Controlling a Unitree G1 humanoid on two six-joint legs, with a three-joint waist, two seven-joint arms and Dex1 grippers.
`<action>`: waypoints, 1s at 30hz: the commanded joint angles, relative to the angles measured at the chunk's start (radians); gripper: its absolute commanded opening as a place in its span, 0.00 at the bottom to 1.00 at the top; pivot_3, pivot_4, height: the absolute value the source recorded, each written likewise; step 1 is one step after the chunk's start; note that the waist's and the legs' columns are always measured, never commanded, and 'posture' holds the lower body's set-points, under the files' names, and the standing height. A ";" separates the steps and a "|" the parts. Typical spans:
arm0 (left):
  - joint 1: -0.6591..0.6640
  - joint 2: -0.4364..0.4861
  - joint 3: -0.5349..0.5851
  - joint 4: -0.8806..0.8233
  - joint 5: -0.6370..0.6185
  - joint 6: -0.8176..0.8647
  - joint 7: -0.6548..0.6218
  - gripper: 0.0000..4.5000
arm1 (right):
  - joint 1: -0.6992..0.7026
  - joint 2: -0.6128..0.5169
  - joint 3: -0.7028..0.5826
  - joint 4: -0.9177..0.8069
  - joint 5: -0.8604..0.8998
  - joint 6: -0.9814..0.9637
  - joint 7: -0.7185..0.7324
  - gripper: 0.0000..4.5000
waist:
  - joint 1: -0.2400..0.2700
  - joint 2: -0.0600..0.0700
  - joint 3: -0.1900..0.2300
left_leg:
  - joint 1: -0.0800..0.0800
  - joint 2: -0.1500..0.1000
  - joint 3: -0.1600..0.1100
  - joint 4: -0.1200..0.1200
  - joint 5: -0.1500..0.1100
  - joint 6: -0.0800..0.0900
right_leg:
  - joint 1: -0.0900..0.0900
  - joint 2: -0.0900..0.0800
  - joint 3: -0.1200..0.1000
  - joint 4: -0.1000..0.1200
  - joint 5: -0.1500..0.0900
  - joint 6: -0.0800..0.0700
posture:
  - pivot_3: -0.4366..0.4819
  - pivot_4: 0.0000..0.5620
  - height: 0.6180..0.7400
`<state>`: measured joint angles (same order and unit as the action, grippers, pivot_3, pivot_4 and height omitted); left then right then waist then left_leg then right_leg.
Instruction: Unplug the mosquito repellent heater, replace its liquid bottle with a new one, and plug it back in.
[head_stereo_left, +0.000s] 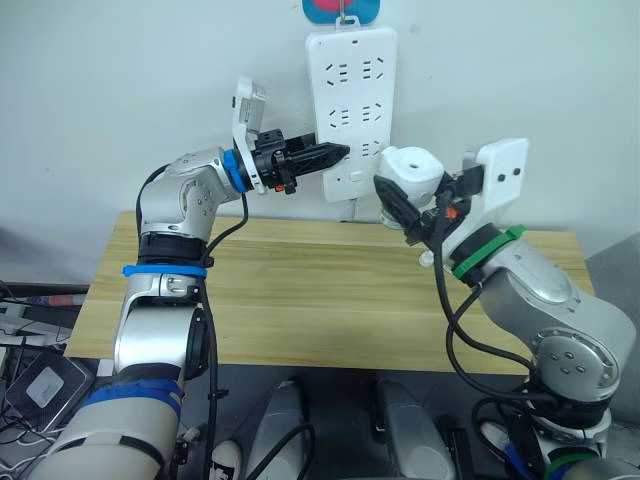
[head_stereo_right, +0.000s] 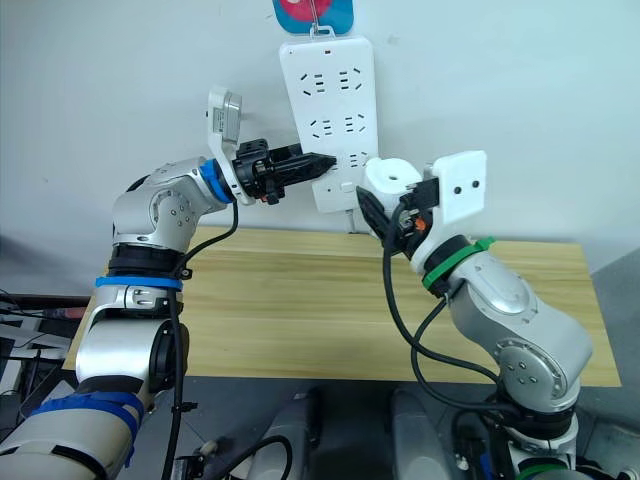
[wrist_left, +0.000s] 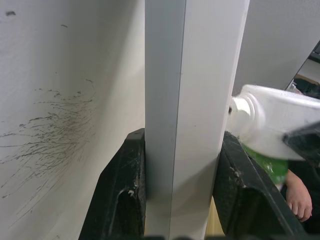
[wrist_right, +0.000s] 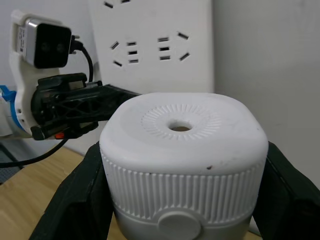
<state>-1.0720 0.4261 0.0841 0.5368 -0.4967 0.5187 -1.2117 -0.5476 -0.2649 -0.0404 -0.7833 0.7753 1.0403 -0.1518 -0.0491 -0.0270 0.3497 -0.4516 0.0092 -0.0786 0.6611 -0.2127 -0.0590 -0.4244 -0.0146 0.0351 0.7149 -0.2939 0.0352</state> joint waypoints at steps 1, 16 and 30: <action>-0.009 -0.001 0.004 -0.015 -0.001 -0.006 -0.001 0.30 | -0.049 0.018 0.010 -0.041 0.029 0.049 -0.024 0.69 | 0.000 0.000 0.000 | 0.000 0.000 0.000 0.000 0.000 0.000 | 0.000 0.000 0.000 0.000 0.000 0.000 | 0.47 0.55 1.00; -0.014 -0.005 -0.001 -0.011 0.009 -0.024 -0.005 0.30 | -0.106 0.074 -0.004 -0.006 -0.023 0.089 -0.059 0.69 | 0.000 0.000 0.000 | 0.000 0.000 0.000 0.000 -0.001 0.001 | 0.000 0.000 0.000 0.000 0.000 0.000 | 0.47 0.56 1.00; -0.011 -0.012 -0.006 -0.011 0.020 -0.042 -0.004 0.30 | -0.108 0.070 -0.020 0.003 -0.045 0.101 -0.050 0.69 | 0.000 0.000 0.000 | 0.000 0.000 0.000 0.000 -0.001 0.002 | 0.000 0.000 0.000 0.000 0.000 0.000 | 0.47 0.56 1.00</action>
<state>-1.0719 0.4178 0.0815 0.5396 -0.4746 0.4818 -1.2119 -0.6408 -0.1940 -0.0403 -0.7588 0.7340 1.1480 -0.2028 -0.0491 -0.0270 0.3497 -0.4517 0.0091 -0.0788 0.6610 -0.2139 -0.0569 -0.4246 -0.0147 0.0351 0.7148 -0.2939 0.0352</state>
